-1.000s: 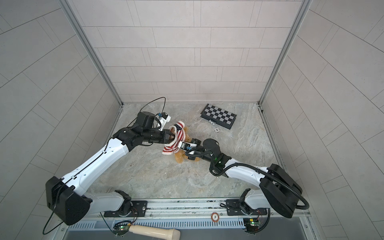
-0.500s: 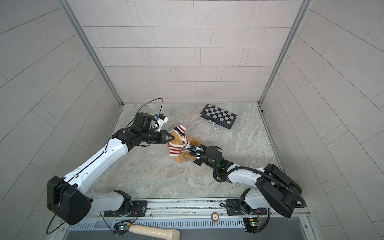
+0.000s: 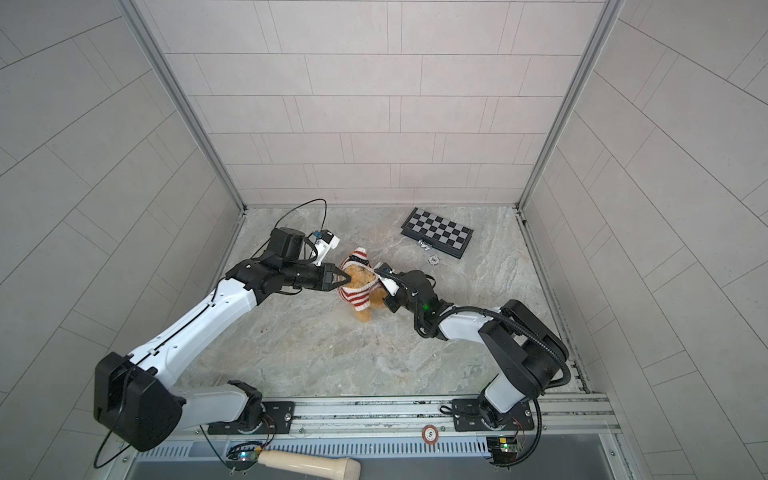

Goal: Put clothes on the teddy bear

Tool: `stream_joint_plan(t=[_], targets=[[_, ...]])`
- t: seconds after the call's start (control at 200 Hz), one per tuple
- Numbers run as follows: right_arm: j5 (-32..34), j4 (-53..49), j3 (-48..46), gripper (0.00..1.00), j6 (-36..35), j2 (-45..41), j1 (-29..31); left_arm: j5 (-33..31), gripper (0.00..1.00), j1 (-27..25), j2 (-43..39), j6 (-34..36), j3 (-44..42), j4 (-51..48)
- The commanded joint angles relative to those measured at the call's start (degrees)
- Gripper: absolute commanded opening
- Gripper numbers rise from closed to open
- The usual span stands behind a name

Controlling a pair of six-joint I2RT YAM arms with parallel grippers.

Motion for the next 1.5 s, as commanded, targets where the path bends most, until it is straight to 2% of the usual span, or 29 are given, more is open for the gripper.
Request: stream_joint_plan(t=[0.0,0.08,0.22,0.285,0.375,0.486,0.506,0.601,0.641,0.676,0.786,0.886,1.036,1.116,1.186,1.266,1.412,1.492], targets=[[-3.5,-3.5,-0.7,0.00,1.0,1.4,-1.2,5.4,0.00,-0.7,-2.5,1.8,1.0,2.1],[-6.1,-10.1,-0.1,0.00,-1.0,1.6,-0.4,4.7,0.00,-0.7,-2.5,1.4,1.2,3.2],[-5.0,-9.2,-5.5,0.00,0.2,-1.0,0.5,3.1,0.00,-0.6,-2.5,1.4,1.8,3.3],[-6.7,-1.8,-10.6,0.00,-0.6,-4.3,1.1,2.4,0.00,-0.6,-2.6,1.3,1.8,3.5],[-9.0,10.8,-16.7,0.06,-2.5,-10.2,3.4,1.7,0.00,-0.8,-1.9,2.3,2.0,2.3],[-8.4,3.4,-13.8,0.08,-6.1,-15.7,5.1,1.3,0.00,-0.8,-1.5,1.5,1.4,2.6],[-7.6,2.3,-13.4,0.12,-5.9,-16.7,5.2,0.9,0.00,-0.8,-1.6,1.2,1.3,2.6],[-2.0,1.1,-14.5,0.44,-4.4,-24.2,5.5,-2.3,0.00,-0.7,-2.1,-1.2,1.2,2.4],[1.2,-2.0,-14.5,0.57,-4.3,-27.7,6.2,-4.0,0.00,-0.7,-2.6,-3.3,0.9,3.0],[4.2,-6.3,-13.5,0.65,-5.6,-30.6,7.3,-4.7,0.00,-0.7,-3.0,-5.2,0.1,4.3],[13.7,-14.9,-10.5,0.71,-11.8,-35.2,14.4,-8.2,0.00,-0.6,-3.6,-11.3,-1.0,7.4],[14.9,-13.8,-8.4,0.71,-12.9,-32.5,17.6,-10.4,0.00,-0.6,-3.9,-16.5,-2.0,10.7],[13.9,-6.6,-4.7,0.66,-14.5,-23.1,18.8,-12.7,0.00,-1.6,-4.5,-23.2,-5.0,16.2],[12.8,-5.9,-1.4,0.51,-15.7,-18.7,18.8,-13.1,0.00,-2.2,-5.1,-25.9,-6.6,19.7],[12.9,-4.2,0.1,0.34,-16.7,-15.6,18.8,-14.0,0.00,-2.9,-5.1,-26.7,-7.0,20.2],[13.1,-3.9,1.6,0.21,-17.5,-14.1,18.8,-14.6,0.00,-3.1,-5.1,-27.8,-7.4,21.1],[12.4,-3.6,0.7,0.00,-18.2,-14.7,19.0,-15.4,0.00,-3.2,-4.7,-28.8,-7.2,21.9],[12.7,-4.4,-2.0,0.00,-18.6,-14.7,19.1,-15.4,0.00,-2.4,-4.5,-30.6,-7.4,23.8]])
